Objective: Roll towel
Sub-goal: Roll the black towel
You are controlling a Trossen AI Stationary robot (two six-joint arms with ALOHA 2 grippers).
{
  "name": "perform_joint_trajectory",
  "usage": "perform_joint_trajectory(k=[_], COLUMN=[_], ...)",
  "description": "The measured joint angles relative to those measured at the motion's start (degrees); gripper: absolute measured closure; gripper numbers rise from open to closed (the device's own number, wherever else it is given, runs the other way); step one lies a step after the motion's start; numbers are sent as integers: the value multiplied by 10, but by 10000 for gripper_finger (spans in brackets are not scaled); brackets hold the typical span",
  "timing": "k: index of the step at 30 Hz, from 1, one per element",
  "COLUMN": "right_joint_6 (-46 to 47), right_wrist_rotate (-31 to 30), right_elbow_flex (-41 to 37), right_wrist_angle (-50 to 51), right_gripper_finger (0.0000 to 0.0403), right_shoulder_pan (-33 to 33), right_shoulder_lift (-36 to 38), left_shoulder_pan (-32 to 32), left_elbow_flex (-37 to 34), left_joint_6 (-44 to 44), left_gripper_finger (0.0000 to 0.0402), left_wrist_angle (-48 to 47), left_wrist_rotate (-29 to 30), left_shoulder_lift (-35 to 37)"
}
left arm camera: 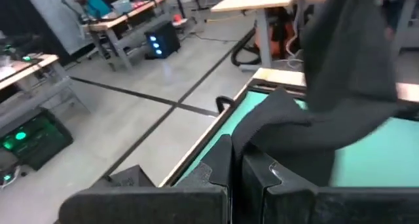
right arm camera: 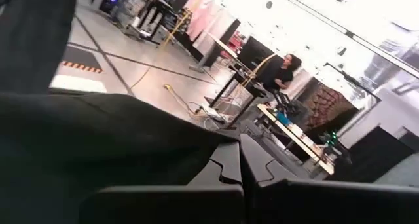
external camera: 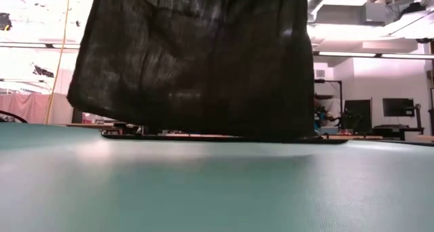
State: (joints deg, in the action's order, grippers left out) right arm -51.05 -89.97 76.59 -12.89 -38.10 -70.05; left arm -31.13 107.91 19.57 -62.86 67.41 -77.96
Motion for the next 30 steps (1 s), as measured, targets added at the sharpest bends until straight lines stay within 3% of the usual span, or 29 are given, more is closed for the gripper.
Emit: perform_joint_trajectory(k=[2, 8, 13, 18, 23, 30], right_joint_6=[12, 61, 212, 364, 476, 552], right_wrist_rotate=[0, 0, 3, 22, 84, 140], right_elbow_flex=[22, 2, -51, -119, -196, -263], right_wrist_angle=[8, 71, 207, 295, 312, 319], right_gripper_finger=[403, 403, 403, 403, 403, 403], right_shoulder_pan=[22, 151, 249, 279, 298, 323], right_shoulder_lift=[-4, 14, 24, 14, 13, 13], left_shoulder_pan=[13, 107, 159, 207, 240, 282], left_elbow_flex=[1, -33, -155, -292, -411, -536], left_joint_6=[40, 262, 245, 242, 215, 130], left_gripper_finger=[401, 402, 402, 402, 402, 402], left_wrist_angle=[-41, -271, -208, -157, -79, 81], left_wrist_rotate=[16, -26, -37, -62, -62, -72], left_shoulder_lift=[8, 33, 82, 114, 139, 152])
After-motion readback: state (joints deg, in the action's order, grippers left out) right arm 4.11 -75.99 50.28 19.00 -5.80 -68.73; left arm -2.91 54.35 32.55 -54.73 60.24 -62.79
